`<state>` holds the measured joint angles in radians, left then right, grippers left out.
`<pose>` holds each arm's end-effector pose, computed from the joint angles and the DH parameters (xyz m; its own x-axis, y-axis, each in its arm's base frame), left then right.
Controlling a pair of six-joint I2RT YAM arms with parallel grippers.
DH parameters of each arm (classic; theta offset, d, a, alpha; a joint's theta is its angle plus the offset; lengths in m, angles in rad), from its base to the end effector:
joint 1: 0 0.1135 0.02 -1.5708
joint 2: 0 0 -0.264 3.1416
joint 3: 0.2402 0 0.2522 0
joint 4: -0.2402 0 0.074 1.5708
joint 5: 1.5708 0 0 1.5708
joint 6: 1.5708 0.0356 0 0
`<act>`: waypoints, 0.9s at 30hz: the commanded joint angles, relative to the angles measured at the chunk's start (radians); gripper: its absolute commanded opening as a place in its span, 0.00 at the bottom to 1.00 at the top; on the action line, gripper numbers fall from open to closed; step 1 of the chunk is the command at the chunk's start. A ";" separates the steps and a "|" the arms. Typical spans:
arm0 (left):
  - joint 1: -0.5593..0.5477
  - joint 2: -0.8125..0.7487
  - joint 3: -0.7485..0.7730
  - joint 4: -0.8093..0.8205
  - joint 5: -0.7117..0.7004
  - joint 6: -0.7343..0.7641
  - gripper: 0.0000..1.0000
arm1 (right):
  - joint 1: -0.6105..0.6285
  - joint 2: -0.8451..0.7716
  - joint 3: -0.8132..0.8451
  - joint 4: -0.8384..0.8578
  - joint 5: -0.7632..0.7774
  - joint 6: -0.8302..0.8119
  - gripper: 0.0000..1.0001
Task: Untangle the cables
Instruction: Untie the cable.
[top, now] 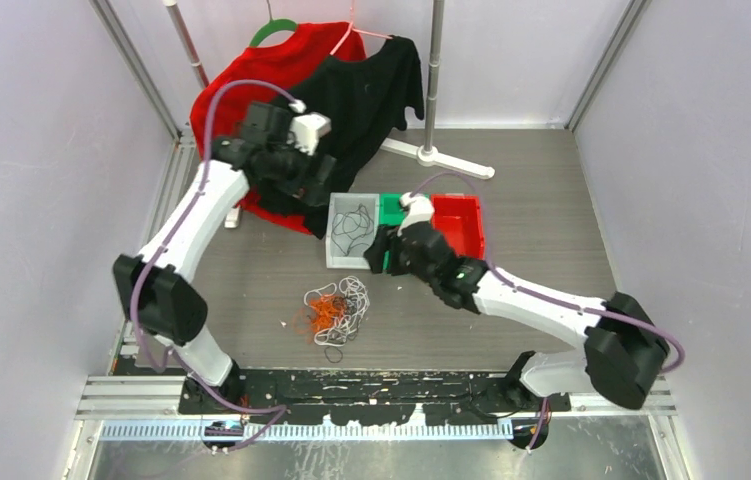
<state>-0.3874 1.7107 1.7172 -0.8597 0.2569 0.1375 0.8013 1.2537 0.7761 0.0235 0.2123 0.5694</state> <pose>0.3416 -0.1492 0.3548 -0.6197 0.3960 -0.6776 0.6108 0.7855 -0.0995 0.2006 0.1963 0.2573 -0.5646 0.1747 -0.8067 -0.3158 0.8573 0.4066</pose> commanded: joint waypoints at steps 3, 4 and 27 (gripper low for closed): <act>0.122 -0.251 -0.202 -0.175 0.125 0.060 0.99 | 0.131 0.161 0.035 0.107 -0.032 0.041 0.60; 0.124 -0.289 -0.244 -0.181 0.126 0.075 0.99 | 0.139 0.185 0.040 0.114 -0.044 0.046 0.58; -0.062 -0.359 -0.688 -0.224 0.112 0.275 0.88 | 0.173 -0.054 -0.140 0.038 0.157 0.121 0.35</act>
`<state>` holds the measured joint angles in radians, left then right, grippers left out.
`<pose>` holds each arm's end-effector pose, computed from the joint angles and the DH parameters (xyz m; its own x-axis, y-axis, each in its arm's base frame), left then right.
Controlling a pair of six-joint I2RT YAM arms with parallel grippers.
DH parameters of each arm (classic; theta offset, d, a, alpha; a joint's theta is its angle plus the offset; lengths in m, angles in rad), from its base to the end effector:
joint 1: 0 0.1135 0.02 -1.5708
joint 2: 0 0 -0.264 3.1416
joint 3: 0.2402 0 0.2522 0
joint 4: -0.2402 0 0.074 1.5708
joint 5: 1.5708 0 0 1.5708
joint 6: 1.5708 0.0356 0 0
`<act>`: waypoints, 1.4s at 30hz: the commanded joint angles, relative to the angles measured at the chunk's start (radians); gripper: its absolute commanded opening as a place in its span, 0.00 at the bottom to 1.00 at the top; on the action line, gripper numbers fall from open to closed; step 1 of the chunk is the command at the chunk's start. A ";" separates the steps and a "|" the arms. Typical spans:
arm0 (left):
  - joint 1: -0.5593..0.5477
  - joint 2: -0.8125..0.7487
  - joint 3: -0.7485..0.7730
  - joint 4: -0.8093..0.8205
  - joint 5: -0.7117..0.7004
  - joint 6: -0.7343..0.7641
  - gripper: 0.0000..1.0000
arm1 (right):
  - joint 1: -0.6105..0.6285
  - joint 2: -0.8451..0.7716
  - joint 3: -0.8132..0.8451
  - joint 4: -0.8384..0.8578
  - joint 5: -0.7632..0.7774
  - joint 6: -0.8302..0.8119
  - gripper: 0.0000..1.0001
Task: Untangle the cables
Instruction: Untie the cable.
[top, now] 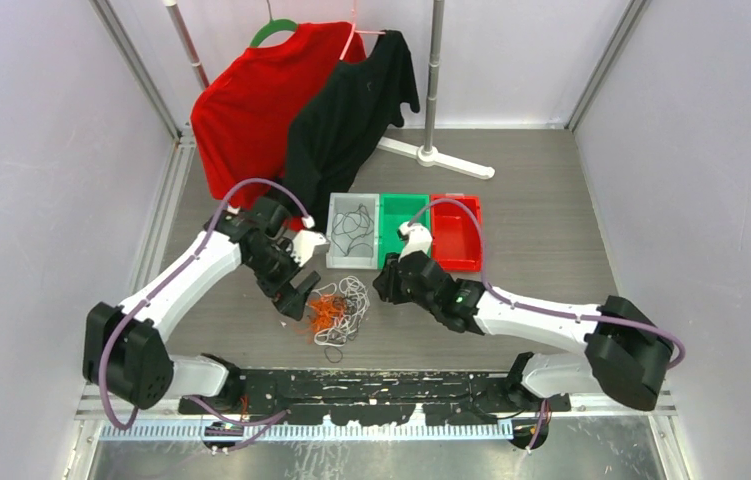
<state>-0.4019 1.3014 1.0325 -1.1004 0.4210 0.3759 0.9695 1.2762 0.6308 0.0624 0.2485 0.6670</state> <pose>0.1997 -0.1007 0.2564 -0.6800 0.6531 -0.3332 0.7331 0.6108 -0.2990 0.1575 0.2141 0.2070 -0.6673 0.0873 -0.7397 -0.3440 0.8447 0.4101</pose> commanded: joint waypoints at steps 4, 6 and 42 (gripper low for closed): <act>-0.113 0.109 -0.043 0.049 -0.127 0.050 0.83 | 0.006 -0.115 0.009 -0.019 0.180 0.016 0.35; -0.125 0.130 -0.064 0.088 -0.167 0.049 0.81 | 0.005 -0.130 0.010 -0.026 0.197 0.014 0.35; -0.127 -0.170 0.468 -0.240 -0.039 0.214 0.00 | 0.034 -0.079 0.157 0.293 -0.148 -0.204 0.71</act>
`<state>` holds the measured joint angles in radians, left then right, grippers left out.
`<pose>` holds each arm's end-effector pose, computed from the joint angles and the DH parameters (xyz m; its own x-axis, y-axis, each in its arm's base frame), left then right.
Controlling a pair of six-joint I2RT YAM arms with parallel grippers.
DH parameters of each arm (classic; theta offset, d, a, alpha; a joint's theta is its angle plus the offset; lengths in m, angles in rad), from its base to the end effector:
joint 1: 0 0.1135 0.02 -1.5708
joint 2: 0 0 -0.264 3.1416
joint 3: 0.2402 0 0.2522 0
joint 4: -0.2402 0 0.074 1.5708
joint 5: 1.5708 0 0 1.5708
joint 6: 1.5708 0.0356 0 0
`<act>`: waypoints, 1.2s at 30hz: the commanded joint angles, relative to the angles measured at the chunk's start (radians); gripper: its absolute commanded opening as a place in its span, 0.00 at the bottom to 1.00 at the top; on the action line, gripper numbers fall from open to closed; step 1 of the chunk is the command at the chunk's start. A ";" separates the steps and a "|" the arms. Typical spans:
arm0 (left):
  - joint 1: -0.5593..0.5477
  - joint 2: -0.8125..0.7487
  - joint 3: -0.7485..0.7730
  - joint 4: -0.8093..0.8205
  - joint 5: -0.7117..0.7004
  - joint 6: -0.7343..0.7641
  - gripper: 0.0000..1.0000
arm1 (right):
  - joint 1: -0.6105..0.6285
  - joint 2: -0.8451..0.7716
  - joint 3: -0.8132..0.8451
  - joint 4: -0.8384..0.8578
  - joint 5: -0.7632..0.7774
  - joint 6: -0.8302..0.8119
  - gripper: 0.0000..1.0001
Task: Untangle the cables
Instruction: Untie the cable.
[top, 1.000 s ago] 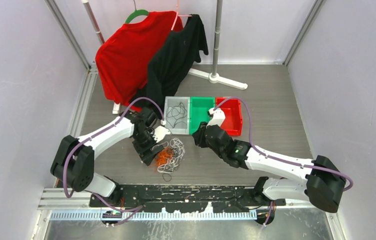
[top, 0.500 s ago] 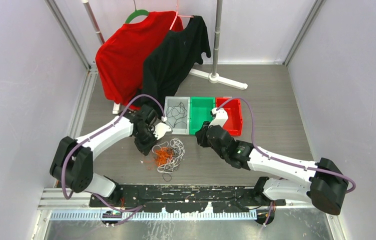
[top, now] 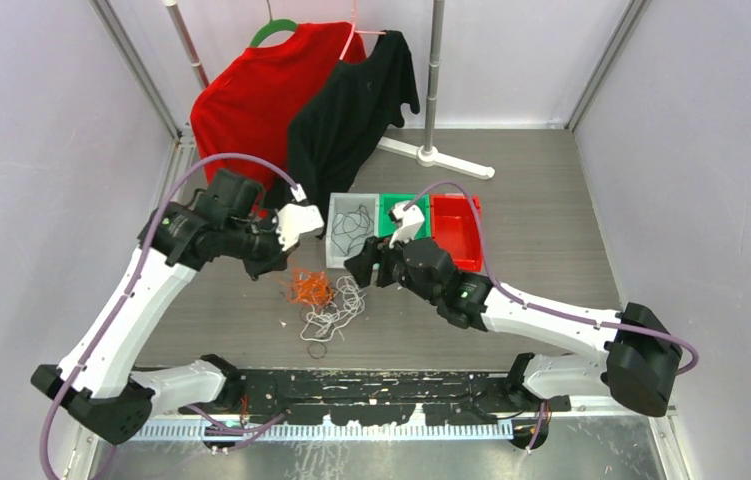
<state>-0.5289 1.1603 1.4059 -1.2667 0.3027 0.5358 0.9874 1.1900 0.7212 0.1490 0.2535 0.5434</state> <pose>0.1622 -0.1071 0.3812 -0.3185 0.7506 -0.5790 0.9056 0.4214 0.0482 0.1565 0.2208 0.2673 -0.4982 0.1539 -0.8533 -0.4897 0.7622 0.4234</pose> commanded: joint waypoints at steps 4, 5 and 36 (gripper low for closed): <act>0.000 -0.053 0.143 -0.013 0.169 0.069 0.00 | 0.032 0.016 0.108 0.262 -0.237 -0.097 0.73; 0.000 -0.060 0.147 -0.004 0.197 0.079 0.00 | 0.039 0.018 0.122 0.254 -0.241 -0.105 0.74; -0.002 -0.032 0.404 0.068 0.453 0.068 0.00 | 0.172 0.201 0.304 0.218 -0.028 -0.222 0.61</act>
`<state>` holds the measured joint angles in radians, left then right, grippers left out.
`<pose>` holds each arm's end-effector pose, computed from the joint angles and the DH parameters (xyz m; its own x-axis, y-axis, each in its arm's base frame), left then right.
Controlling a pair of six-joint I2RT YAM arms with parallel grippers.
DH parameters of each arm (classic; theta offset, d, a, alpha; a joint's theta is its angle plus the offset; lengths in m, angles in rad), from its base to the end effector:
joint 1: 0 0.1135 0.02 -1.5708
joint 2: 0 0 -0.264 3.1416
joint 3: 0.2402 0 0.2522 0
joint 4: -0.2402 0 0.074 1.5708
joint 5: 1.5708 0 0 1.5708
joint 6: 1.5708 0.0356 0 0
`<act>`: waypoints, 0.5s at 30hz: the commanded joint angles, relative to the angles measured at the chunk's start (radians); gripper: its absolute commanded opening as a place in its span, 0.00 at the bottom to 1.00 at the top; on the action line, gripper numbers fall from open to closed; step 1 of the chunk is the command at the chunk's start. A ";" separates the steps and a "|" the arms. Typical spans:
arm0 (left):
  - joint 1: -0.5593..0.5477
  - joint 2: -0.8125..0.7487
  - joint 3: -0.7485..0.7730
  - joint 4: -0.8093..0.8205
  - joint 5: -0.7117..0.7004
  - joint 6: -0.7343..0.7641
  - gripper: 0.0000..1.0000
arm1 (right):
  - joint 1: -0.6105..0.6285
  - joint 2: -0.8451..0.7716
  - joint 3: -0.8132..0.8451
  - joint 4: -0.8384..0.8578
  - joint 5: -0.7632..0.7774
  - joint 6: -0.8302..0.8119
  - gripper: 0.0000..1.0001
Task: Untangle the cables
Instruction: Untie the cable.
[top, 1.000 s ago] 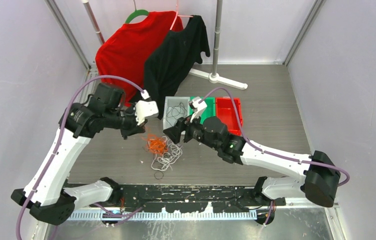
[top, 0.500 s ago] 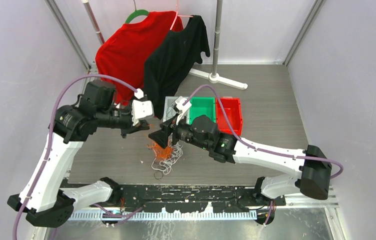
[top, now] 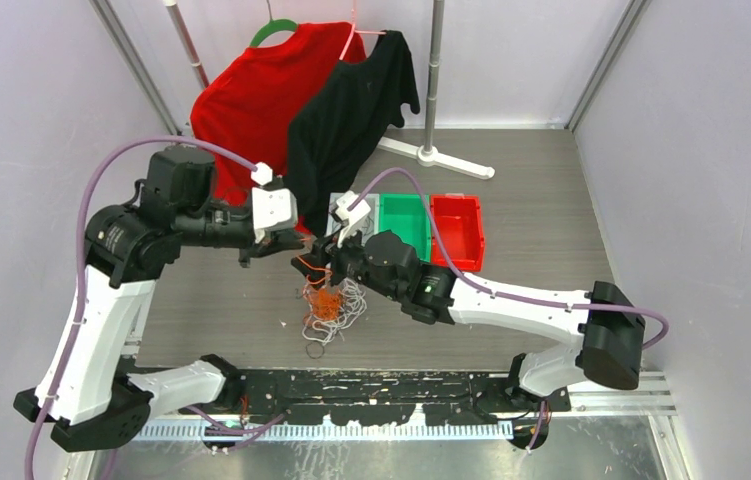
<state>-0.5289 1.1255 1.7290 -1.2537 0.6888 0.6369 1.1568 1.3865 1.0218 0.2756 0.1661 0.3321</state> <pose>0.1221 -0.0976 0.4787 0.0713 0.4901 -0.8687 0.9751 0.1490 0.1640 0.1384 0.3003 0.3320 -0.3066 0.1015 -0.9464 -0.7793 0.5442 0.3108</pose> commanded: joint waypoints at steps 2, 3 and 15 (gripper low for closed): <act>-0.002 0.010 0.115 0.074 0.072 -0.049 0.00 | 0.003 0.004 -0.027 0.125 0.064 0.001 0.60; -0.002 0.013 0.128 0.089 0.075 -0.057 0.00 | 0.003 0.005 -0.039 0.141 0.064 0.004 0.60; -0.002 0.004 0.217 0.375 0.045 -0.169 0.00 | 0.004 0.066 -0.061 0.207 0.064 0.065 0.57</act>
<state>-0.5289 1.1526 1.9125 -1.0863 0.7418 0.5304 1.1568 1.4418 0.9569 0.3988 0.2089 0.3695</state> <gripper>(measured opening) 0.010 0.582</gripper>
